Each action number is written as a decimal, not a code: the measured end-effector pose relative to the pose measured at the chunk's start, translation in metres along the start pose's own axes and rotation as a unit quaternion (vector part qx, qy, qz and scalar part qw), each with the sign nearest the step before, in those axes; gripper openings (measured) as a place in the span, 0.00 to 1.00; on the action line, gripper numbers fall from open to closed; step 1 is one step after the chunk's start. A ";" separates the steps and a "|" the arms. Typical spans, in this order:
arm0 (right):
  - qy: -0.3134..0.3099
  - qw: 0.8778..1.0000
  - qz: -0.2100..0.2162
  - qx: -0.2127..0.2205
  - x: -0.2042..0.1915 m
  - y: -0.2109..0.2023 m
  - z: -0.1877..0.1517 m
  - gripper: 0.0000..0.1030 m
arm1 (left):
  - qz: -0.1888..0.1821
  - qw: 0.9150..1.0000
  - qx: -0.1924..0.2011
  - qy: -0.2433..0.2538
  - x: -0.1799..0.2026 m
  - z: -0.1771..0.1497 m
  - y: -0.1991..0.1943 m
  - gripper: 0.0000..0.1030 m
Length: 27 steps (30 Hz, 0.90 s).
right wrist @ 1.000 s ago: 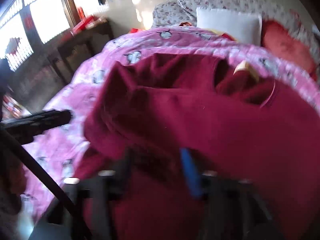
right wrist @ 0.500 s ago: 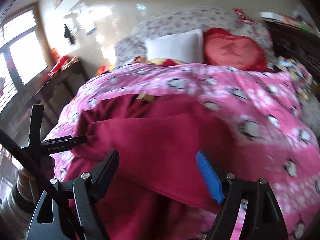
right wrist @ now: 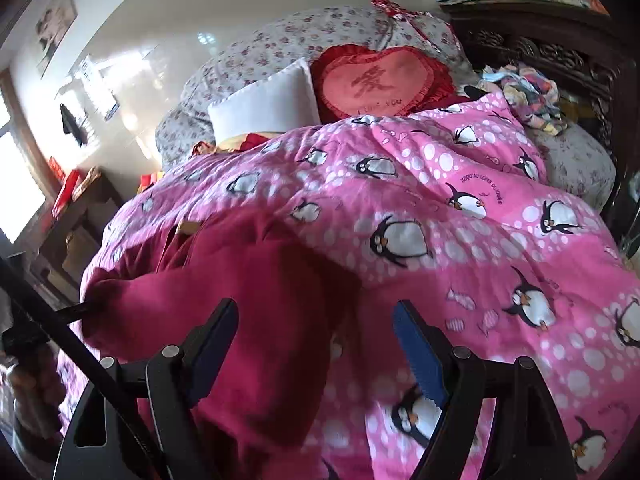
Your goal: Fold small clothes
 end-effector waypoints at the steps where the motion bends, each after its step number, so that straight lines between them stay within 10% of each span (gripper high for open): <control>1: 0.007 1.000 0.002 -0.002 0.000 0.002 0.003 0.84 | -0.002 1.000 0.007 -0.005 -0.004 0.003 -0.008 0.12; 12: 0.022 0.998 0.030 -0.041 -0.021 0.034 -0.003 0.88 | 0.032 0.999 -0.017 -0.013 -0.039 -0.028 0.001 0.12; 13: 0.013 0.998 0.035 -0.042 -0.026 0.037 -0.002 0.71 | 0.030 0.999 -0.017 -0.012 -0.038 -0.026 0.000 0.12; 14: -0.005 0.998 0.039 -0.040 -0.033 0.041 0.001 0.18 | 0.024 0.999 -0.018 -0.013 -0.037 -0.024 -0.002 0.12; 15: -0.016 0.999 0.033 -0.034 -0.036 0.041 0.004 0.11 | 0.017 1.000 -0.018 -0.013 -0.037 -0.022 -0.003 0.13; 20: -0.057 0.997 0.005 0.054 -0.053 0.012 0.021 0.11 | 0.010 1.000 -0.025 -0.009 -0.044 -0.024 0.004 0.17; 23: -0.093 0.993 -0.063 0.035 -0.055 0.040 0.014 0.14 | 0.020 0.999 -0.042 -0.018 -0.052 -0.031 0.018 0.25; 27: -0.052 0.994 -0.091 0.007 -0.039 0.044 0.007 0.53 | 0.013 0.999 -0.038 -0.028 -0.057 -0.033 0.009 0.47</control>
Point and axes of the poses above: each gripper's, at about its wrist camera, not at the fingertips, and y roughly the way its jaws point, x to its right, z to its top, the point moved 5 cm from there along y, roughly the way its jaws point, and after that the axes turned 15 degrees about -z, right-handed, at the moved point
